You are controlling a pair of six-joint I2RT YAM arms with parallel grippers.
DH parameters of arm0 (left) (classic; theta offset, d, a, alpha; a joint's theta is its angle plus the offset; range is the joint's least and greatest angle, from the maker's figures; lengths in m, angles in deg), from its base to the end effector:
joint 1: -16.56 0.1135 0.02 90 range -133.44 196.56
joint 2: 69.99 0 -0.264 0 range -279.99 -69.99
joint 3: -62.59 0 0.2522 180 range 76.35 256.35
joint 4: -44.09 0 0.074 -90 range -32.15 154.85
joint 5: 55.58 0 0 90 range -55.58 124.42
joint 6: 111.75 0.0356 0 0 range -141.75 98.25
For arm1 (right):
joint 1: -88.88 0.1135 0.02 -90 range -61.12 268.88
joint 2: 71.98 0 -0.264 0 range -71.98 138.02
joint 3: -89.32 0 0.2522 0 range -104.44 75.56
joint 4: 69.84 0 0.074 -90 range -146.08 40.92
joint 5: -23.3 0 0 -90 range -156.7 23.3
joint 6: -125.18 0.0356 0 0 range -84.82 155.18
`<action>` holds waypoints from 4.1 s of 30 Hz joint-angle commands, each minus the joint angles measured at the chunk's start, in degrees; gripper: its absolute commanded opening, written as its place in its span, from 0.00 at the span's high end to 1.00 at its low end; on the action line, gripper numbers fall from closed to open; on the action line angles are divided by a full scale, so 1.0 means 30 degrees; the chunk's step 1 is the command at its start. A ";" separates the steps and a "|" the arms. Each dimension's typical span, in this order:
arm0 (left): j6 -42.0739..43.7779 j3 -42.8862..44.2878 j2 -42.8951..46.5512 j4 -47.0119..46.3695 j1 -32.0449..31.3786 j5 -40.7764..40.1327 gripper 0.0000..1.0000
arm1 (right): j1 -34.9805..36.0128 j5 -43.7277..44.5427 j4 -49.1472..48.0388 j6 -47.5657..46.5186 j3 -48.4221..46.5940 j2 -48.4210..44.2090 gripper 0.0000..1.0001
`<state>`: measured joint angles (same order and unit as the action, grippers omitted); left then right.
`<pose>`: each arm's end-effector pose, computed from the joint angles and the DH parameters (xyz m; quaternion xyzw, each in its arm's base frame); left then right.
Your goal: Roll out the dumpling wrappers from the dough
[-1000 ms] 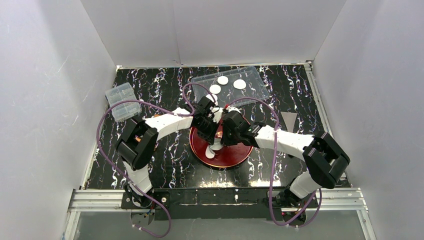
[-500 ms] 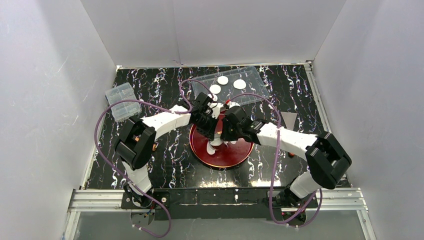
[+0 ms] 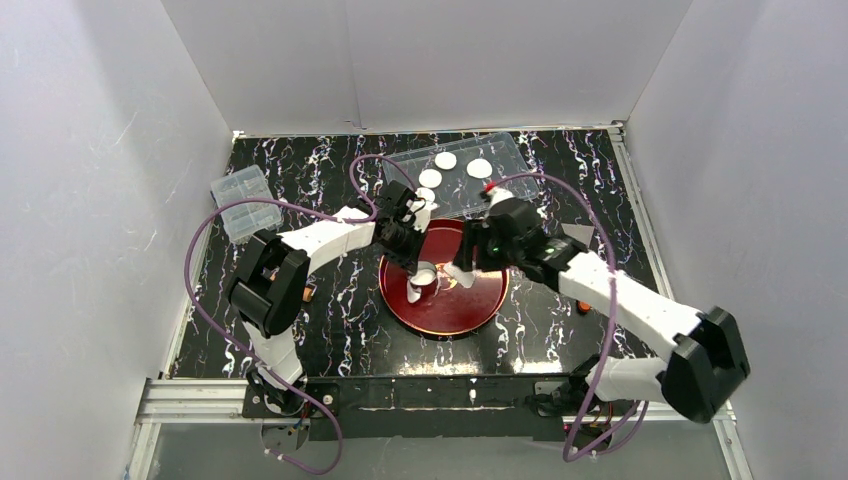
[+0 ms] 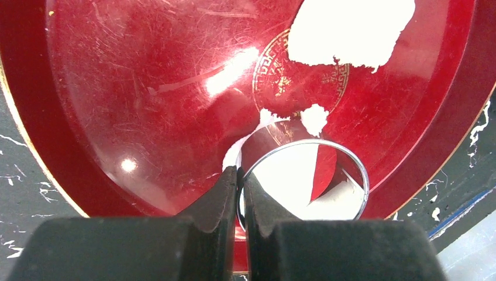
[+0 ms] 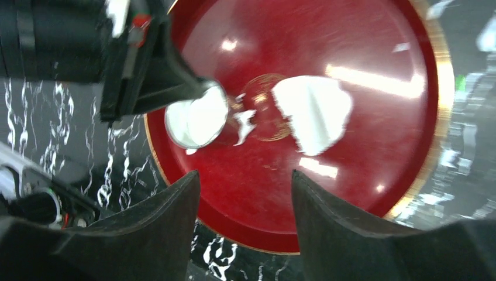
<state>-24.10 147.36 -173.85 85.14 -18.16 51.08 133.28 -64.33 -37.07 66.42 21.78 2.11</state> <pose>0.3027 -0.2222 0.1936 0.3023 0.9078 -0.2138 0.1972 0.2032 0.1969 0.2692 -0.0948 0.8987 0.2476 0.3495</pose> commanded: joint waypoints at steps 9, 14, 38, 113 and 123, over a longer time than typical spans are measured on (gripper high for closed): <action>0.0703 0.0534 0.1484 0.0964 0.0000 0.4157 1.00 | -0.6795 -0.2816 0.3223 -0.0202 0.3293 -0.4376 0.26; 0.2182 0.0468 0.1702 0.1143 0.0150 0.5201 1.00 | -0.6774 -0.5570 0.1480 -0.0678 0.3826 -0.3706 0.28; 0.1485 0.3344 0.1416 0.2009 0.1550 0.2510 1.00 | -0.5813 -0.6541 0.0170 -0.1195 0.3882 -0.3876 0.30; 0.1468 0.3610 0.3371 0.1388 0.1470 -0.0324 1.00 | -0.4442 -0.3027 1.2268 -0.2728 -0.1718 -0.4905 0.99; 0.1428 0.3655 0.3285 0.1369 0.1054 -0.1277 1.00 | 0.1419 -0.4832 1.2254 -0.3128 -0.2191 -0.4960 0.99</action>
<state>-19.42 158.41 -164.43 88.35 -14.16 48.46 132.53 -75.35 0.43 58.23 18.85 -11.73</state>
